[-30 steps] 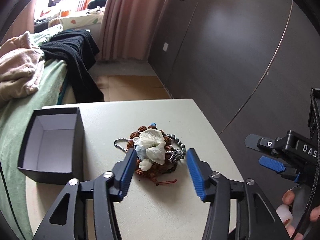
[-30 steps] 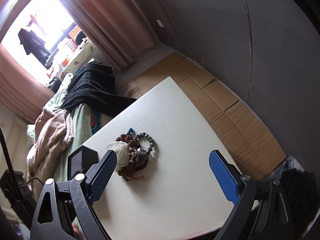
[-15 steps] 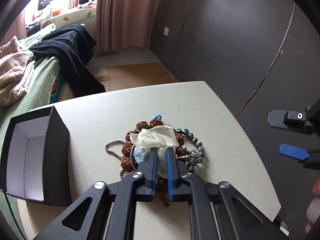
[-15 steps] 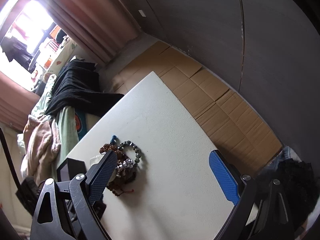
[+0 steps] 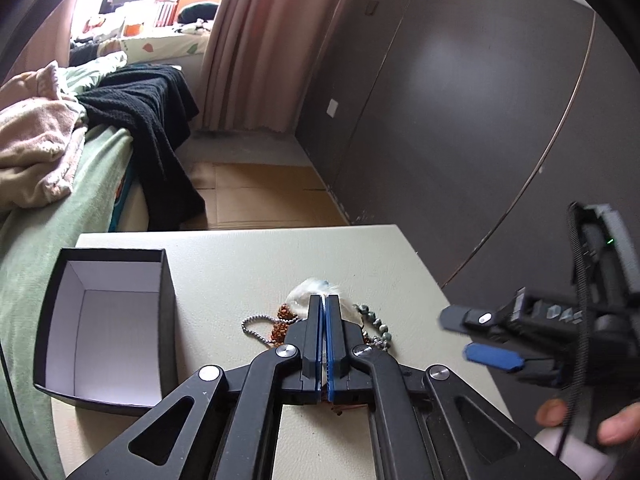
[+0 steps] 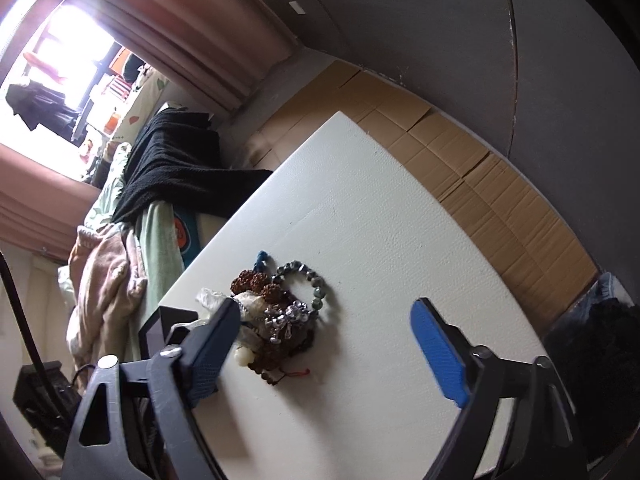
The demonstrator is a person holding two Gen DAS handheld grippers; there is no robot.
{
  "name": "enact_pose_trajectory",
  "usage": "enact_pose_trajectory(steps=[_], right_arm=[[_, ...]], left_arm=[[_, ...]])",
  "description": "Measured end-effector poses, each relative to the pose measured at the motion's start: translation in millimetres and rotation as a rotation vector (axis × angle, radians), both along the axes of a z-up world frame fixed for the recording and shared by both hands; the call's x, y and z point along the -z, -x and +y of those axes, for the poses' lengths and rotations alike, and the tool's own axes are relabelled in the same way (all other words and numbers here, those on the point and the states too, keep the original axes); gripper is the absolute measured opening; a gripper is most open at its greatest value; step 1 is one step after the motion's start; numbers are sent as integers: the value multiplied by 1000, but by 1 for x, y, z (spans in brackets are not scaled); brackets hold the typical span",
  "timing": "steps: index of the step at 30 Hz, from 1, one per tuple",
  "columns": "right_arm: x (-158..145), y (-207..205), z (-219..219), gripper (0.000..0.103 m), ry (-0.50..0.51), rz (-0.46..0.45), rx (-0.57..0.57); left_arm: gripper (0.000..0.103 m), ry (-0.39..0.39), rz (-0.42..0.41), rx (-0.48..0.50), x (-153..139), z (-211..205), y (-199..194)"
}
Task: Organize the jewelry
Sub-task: 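Carry the tissue into the black box and open the left gripper while the right gripper grasps the silver chain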
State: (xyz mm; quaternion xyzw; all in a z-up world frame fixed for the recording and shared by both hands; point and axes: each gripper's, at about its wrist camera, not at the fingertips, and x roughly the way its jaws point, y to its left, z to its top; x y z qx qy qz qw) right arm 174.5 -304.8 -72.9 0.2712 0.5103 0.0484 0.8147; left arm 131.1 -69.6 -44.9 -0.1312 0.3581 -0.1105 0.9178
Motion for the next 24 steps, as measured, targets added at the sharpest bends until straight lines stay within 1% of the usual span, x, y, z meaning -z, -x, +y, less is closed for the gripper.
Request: enact_pose_trajectory(steps=[1,3,5,8,13,15,18,23,24], right_arm=[[3,-1,1,73,-11,8,-3],[9,-3,7,60,-29,27,-10],[16,-6,13,56,-47,39,-19],[22,-11,25,53,-53,51,-31],[32,-22,39,53,-26,71,-42],[37,-26,43,48,-10,81,-43],[45,-31,50,43,-6,96,-54],[49,-34,51,43,-6,98,-42],[50,-34,51,41,-9,101,-36]], left_arm=[[0,6,-5,-2,-2,3,1],[0,19,-19,-8,-7,8,2],[0,37,-41,-15,-14,16,5],[0,67,-65,-23,-23,26,7],[0,95,-83,-44,-31,42,11],[0,103,-84,-52,-33,48,12],[0,105,-79,-66,-32,55,13],[0,106,-70,-80,-32,62,18],[0,104,-70,-80,-33,63,19]])
